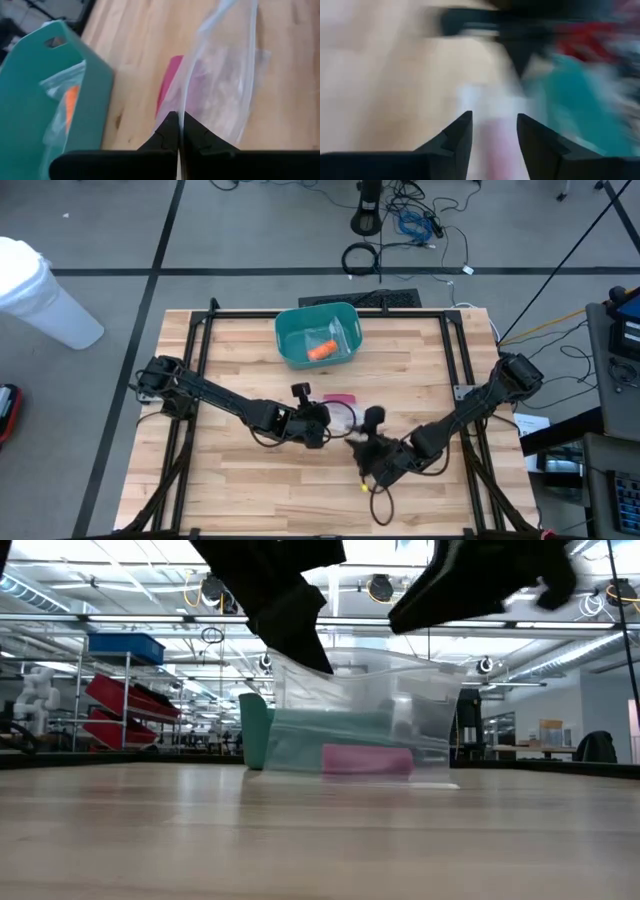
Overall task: Roll bandage
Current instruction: Put the pink bandage into the transparent zip bag
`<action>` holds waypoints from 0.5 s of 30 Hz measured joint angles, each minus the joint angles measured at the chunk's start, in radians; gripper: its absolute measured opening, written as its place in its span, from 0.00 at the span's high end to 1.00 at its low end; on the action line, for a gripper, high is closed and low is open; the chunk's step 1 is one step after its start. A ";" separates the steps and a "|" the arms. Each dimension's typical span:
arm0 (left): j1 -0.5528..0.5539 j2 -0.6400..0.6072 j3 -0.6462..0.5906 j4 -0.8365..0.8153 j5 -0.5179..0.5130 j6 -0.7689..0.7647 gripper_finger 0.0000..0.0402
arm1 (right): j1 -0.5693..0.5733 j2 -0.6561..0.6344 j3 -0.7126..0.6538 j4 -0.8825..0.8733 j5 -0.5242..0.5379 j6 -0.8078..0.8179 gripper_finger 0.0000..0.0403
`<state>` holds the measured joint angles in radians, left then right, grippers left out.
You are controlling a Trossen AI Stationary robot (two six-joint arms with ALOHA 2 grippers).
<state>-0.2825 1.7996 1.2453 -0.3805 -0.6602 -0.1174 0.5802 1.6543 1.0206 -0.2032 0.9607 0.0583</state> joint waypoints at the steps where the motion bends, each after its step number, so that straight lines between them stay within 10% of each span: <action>1: 0.000 0.000 0.000 -0.002 -0.017 -0.014 1.00 | 0.000 0.000 0.000 0.013 -0.089 -0.021 0.65; 8: -0.016 -0.012 0.000 -0.051 -0.051 -0.100 1.00 | -0.084 0.028 0.001 0.068 -0.166 -0.097 0.68; 15: -0.069 -0.174 0.000 -0.456 -0.279 -0.404 1.00 | -0.115 0.029 0.001 0.057 -0.171 -0.068 0.70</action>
<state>-0.3517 1.6254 1.2453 -0.8362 -0.9395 -0.5213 0.4655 1.6833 1.0218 -0.1462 0.7900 -0.0096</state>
